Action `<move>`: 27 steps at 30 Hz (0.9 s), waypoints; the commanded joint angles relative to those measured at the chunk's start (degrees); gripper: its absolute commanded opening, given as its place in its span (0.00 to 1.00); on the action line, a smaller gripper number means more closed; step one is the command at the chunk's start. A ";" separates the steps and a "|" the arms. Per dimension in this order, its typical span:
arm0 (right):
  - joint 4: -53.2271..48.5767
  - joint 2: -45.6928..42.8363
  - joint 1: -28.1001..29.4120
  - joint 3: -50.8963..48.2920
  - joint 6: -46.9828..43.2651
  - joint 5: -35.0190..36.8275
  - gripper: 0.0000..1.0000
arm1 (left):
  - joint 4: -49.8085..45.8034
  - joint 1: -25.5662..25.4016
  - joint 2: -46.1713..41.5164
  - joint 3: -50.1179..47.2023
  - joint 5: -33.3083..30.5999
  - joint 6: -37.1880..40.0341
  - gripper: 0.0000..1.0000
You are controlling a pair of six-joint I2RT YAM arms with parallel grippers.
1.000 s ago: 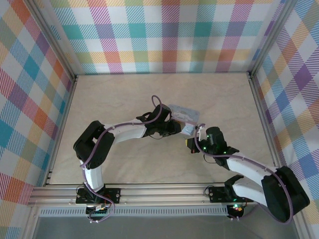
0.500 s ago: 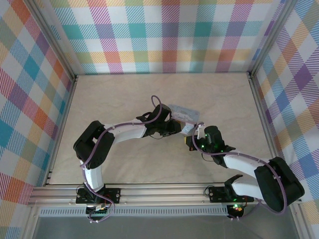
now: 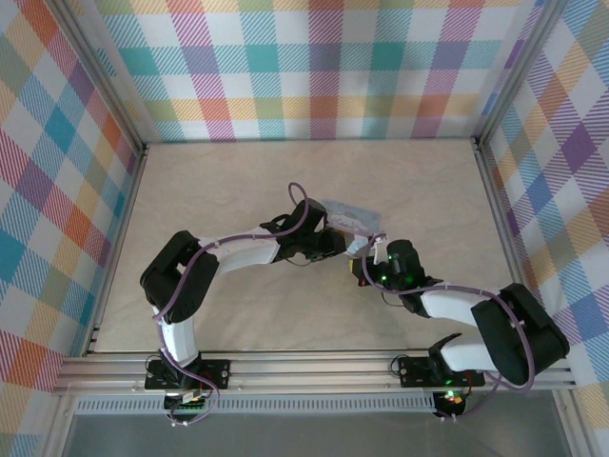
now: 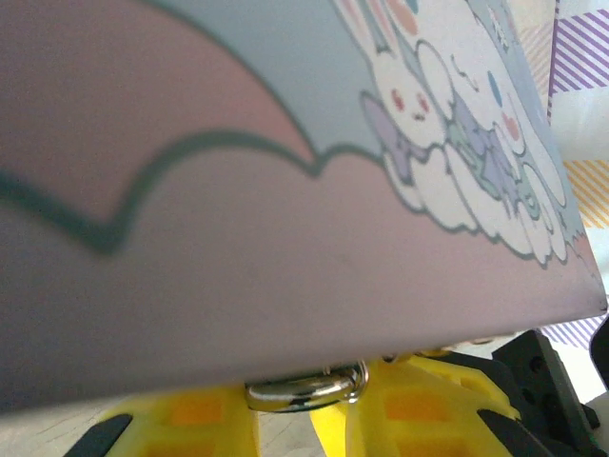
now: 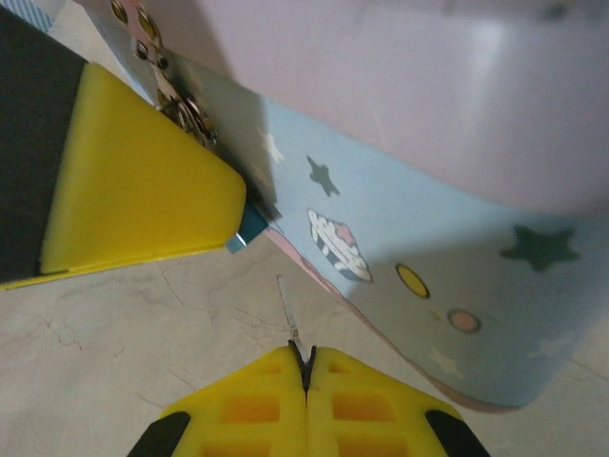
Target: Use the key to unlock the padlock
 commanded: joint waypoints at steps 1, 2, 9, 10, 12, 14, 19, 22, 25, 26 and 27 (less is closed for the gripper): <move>4.21 1.01 -0.35 1.49 -0.69 -0.92 0.00 | 2.16 -0.90 -2.90 2.30 0.57 -0.13 0.07; 4.30 1.18 -0.41 1.45 -0.74 -1.12 0.00 | 2.14 -0.87 -2.92 2.29 0.57 -0.09 0.07; 5.40 1.77 -1.63 1.27 -0.53 -2.50 0.00 | 2.11 -0.85 -2.88 2.25 0.38 -0.08 0.07; 5.44 1.97 -1.89 1.27 -0.59 -2.80 0.00 | 2.02 -0.92 -2.97 2.21 0.43 -0.02 0.07; 7.20 2.50 -2.20 1.36 -0.79 -3.13 0.00 | 1.90 -0.85 -3.01 2.11 0.48 -0.06 0.07; 7.66 3.27 -2.71 1.44 -0.71 -3.38 0.00 | 1.84 -0.87 -3.01 2.12 0.49 -0.04 0.07; 8.58 4.75 -4.69 1.92 -1.23 -4.97 0.00 | 1.78 -0.84 -3.08 2.12 0.40 0.08 0.07; 7.25 5.07 -5.02 3.06 -2.50 -6.16 0.00 | 1.73 -0.87 -3.10 2.03 0.15 0.05 0.06; 7.05 4.98 -5.02 3.04 -3.07 -7.73 0.00 | 1.86 -0.92 -3.04 2.20 0.07 -0.05 0.06; 7.34 4.99 -5.01 2.62 -3.07 -8.20 0.00 | 1.93 -0.85 -3.10 2.21 -0.02 -0.10 0.06; 7.78 5.06 -5.07 2.14 -3.07 -8.50 0.00 | 2.02 -0.86 -3.10 2.21 -0.20 -0.15 0.06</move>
